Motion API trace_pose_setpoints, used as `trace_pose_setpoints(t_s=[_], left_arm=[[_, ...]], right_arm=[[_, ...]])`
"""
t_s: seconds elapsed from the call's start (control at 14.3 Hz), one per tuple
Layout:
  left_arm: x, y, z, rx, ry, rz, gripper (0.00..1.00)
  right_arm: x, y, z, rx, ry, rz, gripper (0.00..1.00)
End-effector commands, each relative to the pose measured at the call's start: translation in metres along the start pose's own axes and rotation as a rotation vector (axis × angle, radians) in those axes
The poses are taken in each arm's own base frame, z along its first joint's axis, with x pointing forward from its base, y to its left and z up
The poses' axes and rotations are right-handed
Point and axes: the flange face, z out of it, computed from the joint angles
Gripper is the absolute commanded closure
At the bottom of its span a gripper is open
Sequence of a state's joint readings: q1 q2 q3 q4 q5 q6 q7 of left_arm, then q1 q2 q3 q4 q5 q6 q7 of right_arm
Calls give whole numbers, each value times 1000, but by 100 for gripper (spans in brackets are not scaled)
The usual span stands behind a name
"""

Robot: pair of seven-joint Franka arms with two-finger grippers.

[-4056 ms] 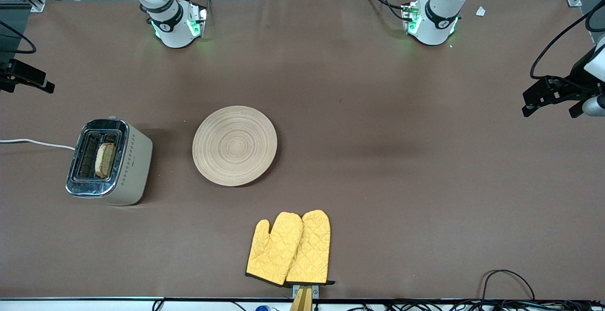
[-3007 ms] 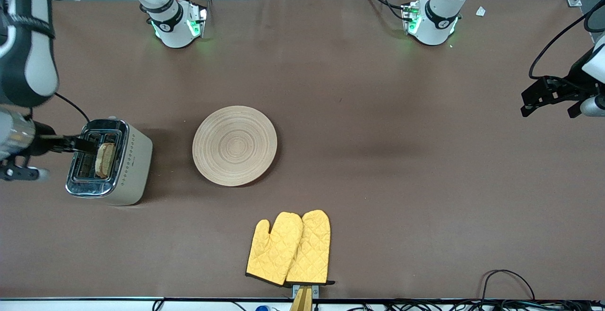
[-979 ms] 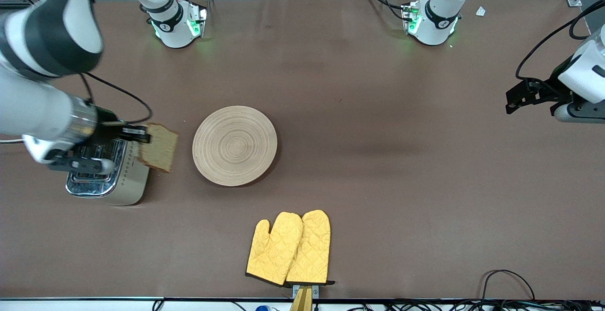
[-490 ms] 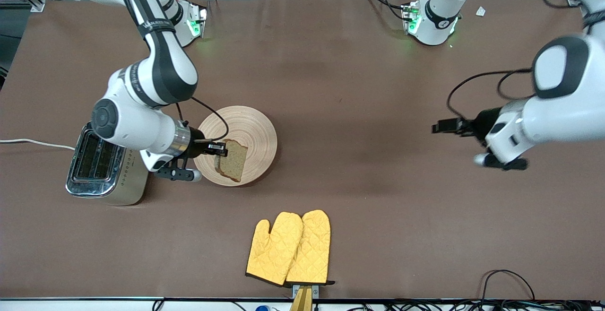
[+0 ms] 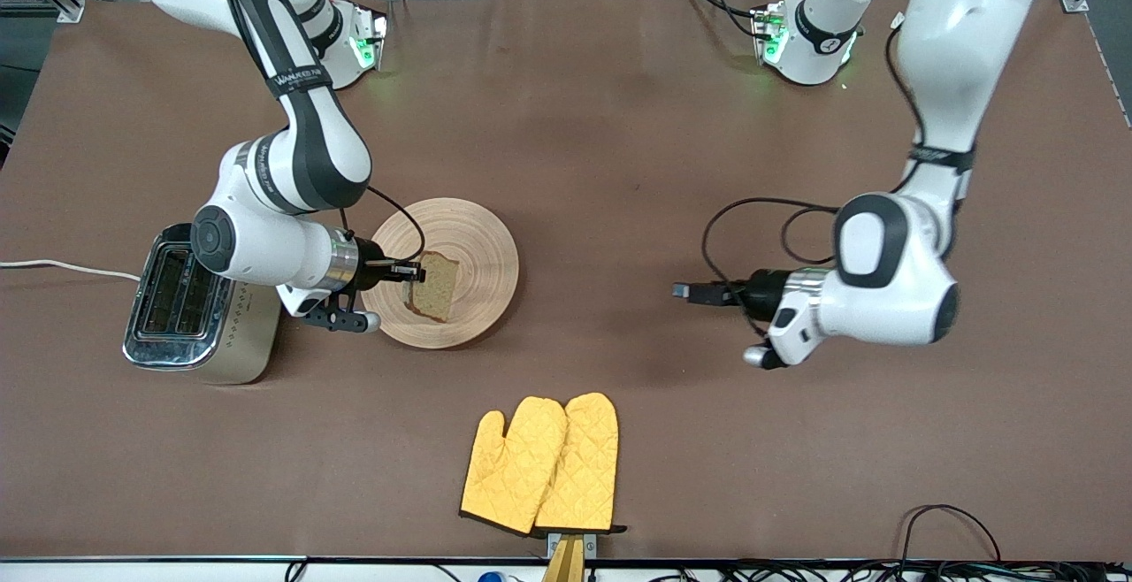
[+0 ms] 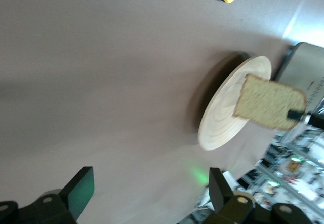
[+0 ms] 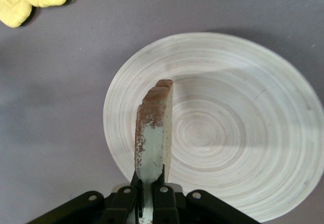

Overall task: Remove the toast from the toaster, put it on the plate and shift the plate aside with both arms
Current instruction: 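Carry the toast onto the plate while the left gripper reaches the plate, then lower the toast onto the plate and open the right gripper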

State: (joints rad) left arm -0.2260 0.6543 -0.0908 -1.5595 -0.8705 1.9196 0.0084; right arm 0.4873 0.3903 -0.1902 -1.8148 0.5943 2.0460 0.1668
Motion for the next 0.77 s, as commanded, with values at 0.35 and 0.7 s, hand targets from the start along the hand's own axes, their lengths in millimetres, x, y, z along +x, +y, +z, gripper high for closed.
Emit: trace_pose_setpoints(t_s=[0.35, 0.7], left_arm=[[11, 43, 156, -38, 65, 72, 0], [6, 58, 232, -100, 118, 38, 0]], right_arm=[[5, 95, 38, 53, -14, -157, 100], [8, 131, 39, 61, -48, -102, 0]])
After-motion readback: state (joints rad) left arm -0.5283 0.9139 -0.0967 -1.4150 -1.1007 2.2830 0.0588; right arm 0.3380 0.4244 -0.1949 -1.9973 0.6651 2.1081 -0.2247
